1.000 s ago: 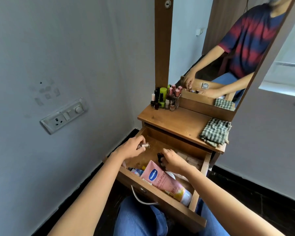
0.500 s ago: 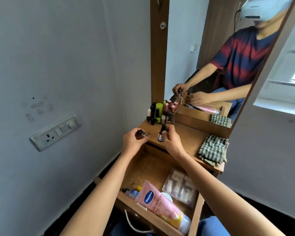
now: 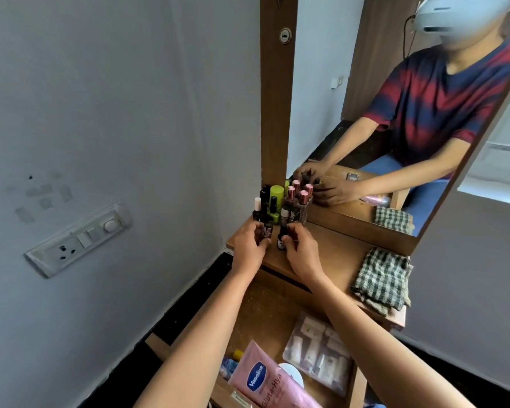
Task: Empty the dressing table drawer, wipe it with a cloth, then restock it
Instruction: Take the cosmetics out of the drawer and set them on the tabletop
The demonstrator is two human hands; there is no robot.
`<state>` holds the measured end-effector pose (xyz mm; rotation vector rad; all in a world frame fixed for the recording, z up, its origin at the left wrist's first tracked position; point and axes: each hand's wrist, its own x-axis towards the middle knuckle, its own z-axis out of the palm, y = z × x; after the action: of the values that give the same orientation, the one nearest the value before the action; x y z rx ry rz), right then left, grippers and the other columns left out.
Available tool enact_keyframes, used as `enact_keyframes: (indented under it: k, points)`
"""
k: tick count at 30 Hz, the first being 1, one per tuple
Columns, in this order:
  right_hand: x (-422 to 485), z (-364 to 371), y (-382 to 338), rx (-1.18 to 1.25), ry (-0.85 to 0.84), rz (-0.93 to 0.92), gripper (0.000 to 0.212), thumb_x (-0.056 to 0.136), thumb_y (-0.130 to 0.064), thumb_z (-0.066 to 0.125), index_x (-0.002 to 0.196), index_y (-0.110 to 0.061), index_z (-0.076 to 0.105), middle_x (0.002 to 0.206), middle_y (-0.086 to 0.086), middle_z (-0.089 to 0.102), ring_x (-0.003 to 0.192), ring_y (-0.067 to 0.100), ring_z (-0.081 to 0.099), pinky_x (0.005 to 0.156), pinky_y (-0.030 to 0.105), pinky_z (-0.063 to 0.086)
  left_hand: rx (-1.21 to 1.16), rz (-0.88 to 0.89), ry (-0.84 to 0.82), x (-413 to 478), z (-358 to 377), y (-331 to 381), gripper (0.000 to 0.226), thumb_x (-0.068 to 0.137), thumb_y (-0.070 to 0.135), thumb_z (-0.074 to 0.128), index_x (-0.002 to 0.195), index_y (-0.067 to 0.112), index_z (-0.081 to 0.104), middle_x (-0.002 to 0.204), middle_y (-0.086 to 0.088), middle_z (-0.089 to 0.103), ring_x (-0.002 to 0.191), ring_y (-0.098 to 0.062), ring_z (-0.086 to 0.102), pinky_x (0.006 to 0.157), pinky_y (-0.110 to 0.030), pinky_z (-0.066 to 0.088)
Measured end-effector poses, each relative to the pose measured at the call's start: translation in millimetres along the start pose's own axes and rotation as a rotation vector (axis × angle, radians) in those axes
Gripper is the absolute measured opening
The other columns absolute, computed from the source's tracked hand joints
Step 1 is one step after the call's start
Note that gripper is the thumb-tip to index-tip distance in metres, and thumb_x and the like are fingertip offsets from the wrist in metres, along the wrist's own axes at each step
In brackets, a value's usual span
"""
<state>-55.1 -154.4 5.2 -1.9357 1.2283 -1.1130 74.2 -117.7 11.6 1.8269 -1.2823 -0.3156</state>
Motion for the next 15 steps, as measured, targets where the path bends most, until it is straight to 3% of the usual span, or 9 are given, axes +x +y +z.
enact_keyframes:
  k: [5, 11, 15]
  points:
    - [7, 4, 5, -0.004, 0.095, 0.009, 0.017, 0.091, -0.005, 0.058, 0.107, -0.009, 0.061, 0.104, 0.006, 0.060, 0.089, 0.012, 0.055, 0.079, 0.022, 0.045, -0.020, 0.024, 0.087, 2, 8, 1, 0.035, 0.086, 0.012, 0.067, 0.121, 0.013, 0.060, 0.116, -0.002, 0.065, 0.107, -0.016, 0.059, 0.084, -0.014, 0.036]
    - [13, 7, 7, 0.017, 0.088, 0.046, 0.023, 0.086, -0.006, 0.060, 0.109, -0.009, 0.062, 0.104, 0.006, 0.061, 0.088, 0.013, 0.058, 0.074, 0.016, 0.045, -0.090, 0.035, 0.115, 16, 21, 0, 0.023, 0.084, 0.010, 0.070, 0.106, 0.014, 0.063, 0.099, 0.000, 0.069, 0.091, -0.012, 0.064, 0.083, -0.026, 0.053]
    - [15, 9, 9, 0.025, 0.083, 0.072, 0.026, 0.084, -0.012, 0.069, 0.109, -0.010, 0.061, 0.104, 0.002, 0.058, 0.084, 0.010, 0.058, 0.069, 0.010, 0.045, -0.090, 0.045, 0.112, 20, 27, -1, 0.021, 0.086, 0.008, 0.067, 0.105, 0.013, 0.064, 0.097, 0.001, 0.069, 0.083, -0.004, 0.061, 0.076, -0.016, 0.050]
